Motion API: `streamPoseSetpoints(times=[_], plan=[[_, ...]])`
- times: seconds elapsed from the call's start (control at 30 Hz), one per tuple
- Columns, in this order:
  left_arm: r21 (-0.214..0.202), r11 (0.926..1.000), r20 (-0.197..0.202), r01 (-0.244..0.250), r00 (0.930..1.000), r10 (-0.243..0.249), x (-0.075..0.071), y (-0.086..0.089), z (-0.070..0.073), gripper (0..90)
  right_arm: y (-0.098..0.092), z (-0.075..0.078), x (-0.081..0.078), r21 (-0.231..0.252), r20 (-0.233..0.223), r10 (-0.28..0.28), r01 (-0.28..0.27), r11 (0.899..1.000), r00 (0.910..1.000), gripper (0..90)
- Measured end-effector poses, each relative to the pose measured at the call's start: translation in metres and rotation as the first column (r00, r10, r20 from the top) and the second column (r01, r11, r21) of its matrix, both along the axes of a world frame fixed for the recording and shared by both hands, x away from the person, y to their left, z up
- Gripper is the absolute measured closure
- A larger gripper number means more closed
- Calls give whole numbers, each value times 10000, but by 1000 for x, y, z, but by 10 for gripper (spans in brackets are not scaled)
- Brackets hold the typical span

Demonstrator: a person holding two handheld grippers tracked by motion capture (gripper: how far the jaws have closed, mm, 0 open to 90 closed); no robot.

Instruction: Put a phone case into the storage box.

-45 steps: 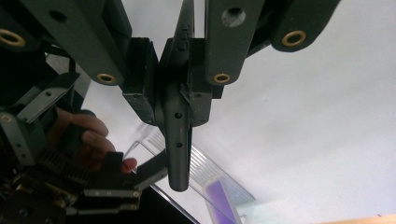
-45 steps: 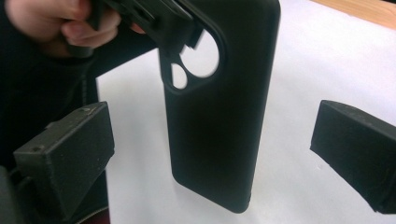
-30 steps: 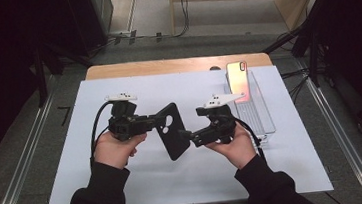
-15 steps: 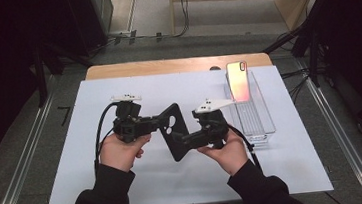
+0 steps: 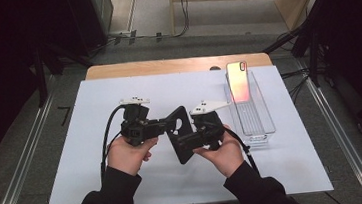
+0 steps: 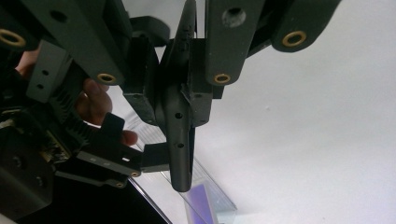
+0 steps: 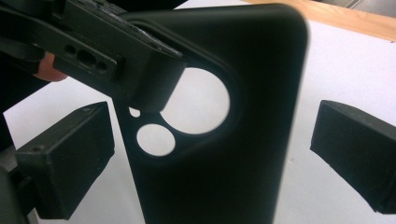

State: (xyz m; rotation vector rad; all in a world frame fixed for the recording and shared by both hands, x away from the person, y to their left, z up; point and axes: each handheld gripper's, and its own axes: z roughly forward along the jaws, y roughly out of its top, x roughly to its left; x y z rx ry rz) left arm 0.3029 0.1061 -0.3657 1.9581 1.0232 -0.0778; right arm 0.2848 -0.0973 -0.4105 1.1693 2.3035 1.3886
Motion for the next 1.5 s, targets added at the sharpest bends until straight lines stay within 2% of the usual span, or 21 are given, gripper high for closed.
streamPoseSetpoints(times=[0.13, 0.23, 0.37, 0.4, 0.5, 0.63, 0.87, 1.1, 1.23, 1.37, 1.5], plan=[[-47, 10000, -23, 59, 10000, -59, -3, -3, 0, 768, 3, -2, 0, -104, -13, 34, -34, 9999, 10000, 0], [-10, 10000, -3, 20, 10000, -20, -3, -3, -1, 767, 4, -3, -1, -78, 142, 87, -86, 9999, 9999, 82], [-104, 9999, -55, 25, 10000, -26, -3, -2, -2, 759, 5, -4, -1, -118, 106, 179, -178, 9998, 9998, 107], [-175, 9998, -74, 93, 9999, -94, -3, -1, -2, 746, 6, -4, -1, -148, 125, 166, -164, 9998, 9998, 111], [-210, 9997, -28, 113, 9999, -113, -3, -1, 0, 624, 5, -3, -1, -251, 92, 187, -184, 9995, 9998, 115], [-365, 9993, 27, 78, 10000, -78, -3, 4, 5, 533, 2, -4, 2, -248, -25, 206, -206, 9995, 9998, 117], [-586, 9982, 195, 136, 9997, -124, -5, 11, 15, 450, -8, -4, 7, 2, -78, 92, -92, 10000, 9999, 125], [-831, 9951, 435, 535, 9978, -500, -7, 17, 18, 352, -21, 1, 11, 158, -148, -82, 84, 9998, 9999, 127], [-602, 9947, 642, 832, 9948, -793, -7, 19, 16, 320, -27, 6, 14, 152, -66, -69, 70, 9999, 10000, 127], [-168, 9919, 508, 1262, 9908, -1252, -6, 21, 11, 319, -34, 10, 16, 173, -123, 47, -45, 9998, 9999, 126], [83, 9884, 651, 1517, 9862, -1519, -5, 23, 2, 319, -41, 15, 19, 236, -122, 339, -336, 9992, 9994, 126]])
